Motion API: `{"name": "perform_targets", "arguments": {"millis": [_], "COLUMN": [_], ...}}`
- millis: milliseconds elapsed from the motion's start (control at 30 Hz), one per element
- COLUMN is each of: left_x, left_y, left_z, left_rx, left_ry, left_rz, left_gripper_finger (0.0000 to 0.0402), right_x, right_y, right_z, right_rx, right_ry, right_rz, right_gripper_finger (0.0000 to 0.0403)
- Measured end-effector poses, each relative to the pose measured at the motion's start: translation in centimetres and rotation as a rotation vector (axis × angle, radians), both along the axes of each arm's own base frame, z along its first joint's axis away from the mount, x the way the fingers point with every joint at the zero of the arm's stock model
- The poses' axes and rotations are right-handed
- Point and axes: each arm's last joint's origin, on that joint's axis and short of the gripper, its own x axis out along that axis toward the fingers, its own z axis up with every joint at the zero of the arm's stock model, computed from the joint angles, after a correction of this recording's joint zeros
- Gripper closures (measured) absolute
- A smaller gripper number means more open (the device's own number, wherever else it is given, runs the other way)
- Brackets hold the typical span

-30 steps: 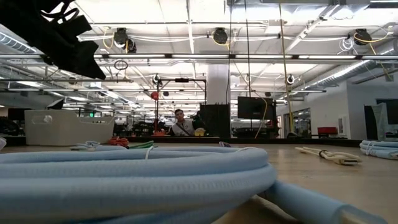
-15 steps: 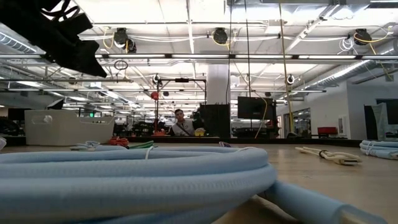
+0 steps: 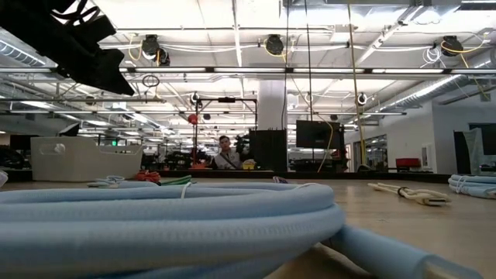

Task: Pick & Place USB Port
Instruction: Put the pink USB cable into the blue basket, then put the white USB cable into the blue basket

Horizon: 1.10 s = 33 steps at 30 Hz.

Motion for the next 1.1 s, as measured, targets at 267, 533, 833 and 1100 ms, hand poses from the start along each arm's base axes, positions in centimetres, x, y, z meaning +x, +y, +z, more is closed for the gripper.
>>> {"name": "perform_targets", "arguments": {"millis": [267,533,833,1100], "left_x": [0.0,0.1,0.1,0.1], "left_y": [0.0,0.0,0.0,0.0], "left_z": [0.0,0.2,0.2,0.2], "left_rx": [0.000,0.014,0.024,0.024], "left_ry": [-0.001,-0.015,-0.009,-0.007], "left_rz": [0.001,0.004,0.005,0.005], "left_gripper_finger": [0.0190,0.0190,0.0190,0.0190], "right_x": [0.1,1.0,4.6,8.6], "right_y": [-0.2,-3.7,-9.5,-15.1], "right_z": [0.3,4.3,6.3,2.5], "right_rx": [0.033,-0.023,0.012,0.228], "right_ry": [0.010,-0.322,-0.470,-0.514], "right_rz": [0.009,0.081,0.232,0.285], "right_gripper_finger": [0.0314,0.0277,0.0266,0.0264]}}
